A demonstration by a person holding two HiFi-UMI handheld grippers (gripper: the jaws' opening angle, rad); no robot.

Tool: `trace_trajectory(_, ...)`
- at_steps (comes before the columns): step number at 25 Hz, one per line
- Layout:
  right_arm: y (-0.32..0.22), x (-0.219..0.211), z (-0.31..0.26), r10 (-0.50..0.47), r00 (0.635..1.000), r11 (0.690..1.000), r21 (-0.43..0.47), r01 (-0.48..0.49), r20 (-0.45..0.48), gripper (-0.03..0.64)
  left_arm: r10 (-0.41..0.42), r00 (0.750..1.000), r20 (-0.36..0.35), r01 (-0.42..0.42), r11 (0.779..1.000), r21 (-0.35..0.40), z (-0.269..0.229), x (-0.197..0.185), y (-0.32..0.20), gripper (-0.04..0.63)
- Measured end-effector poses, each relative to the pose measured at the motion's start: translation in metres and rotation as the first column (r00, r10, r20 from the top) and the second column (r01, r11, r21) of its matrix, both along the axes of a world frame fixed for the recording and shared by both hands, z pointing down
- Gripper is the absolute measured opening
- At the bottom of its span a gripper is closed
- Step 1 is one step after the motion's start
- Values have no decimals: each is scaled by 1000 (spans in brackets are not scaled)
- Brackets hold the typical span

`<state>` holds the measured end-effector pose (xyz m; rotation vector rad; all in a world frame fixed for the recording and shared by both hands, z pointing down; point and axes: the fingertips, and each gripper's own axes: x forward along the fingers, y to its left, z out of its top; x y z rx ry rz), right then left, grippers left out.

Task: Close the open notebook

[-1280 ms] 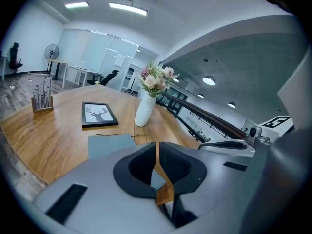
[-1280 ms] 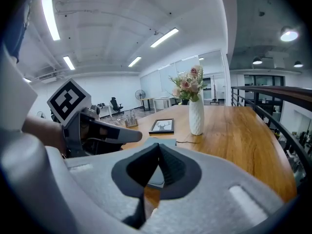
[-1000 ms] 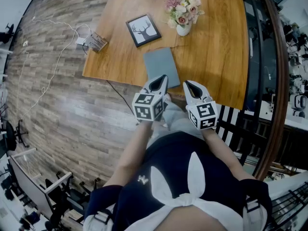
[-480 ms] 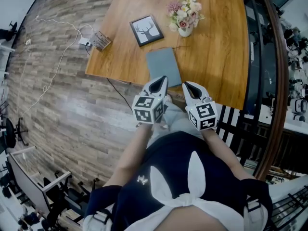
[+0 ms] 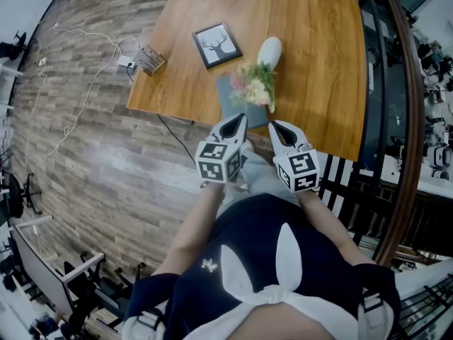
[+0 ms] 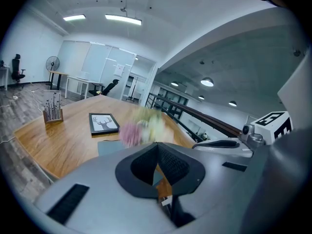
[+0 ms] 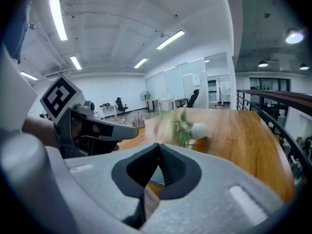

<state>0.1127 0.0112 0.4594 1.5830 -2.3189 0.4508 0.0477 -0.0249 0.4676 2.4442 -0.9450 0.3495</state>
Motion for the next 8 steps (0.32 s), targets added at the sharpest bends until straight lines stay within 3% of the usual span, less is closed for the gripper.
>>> trace_trajectory(8, 2, 2, 5, 7, 1000, 1000, -3, -7, -2, -3, -12, 1000, -4, 12, 1000, -17, 4, -2, 1, 17)
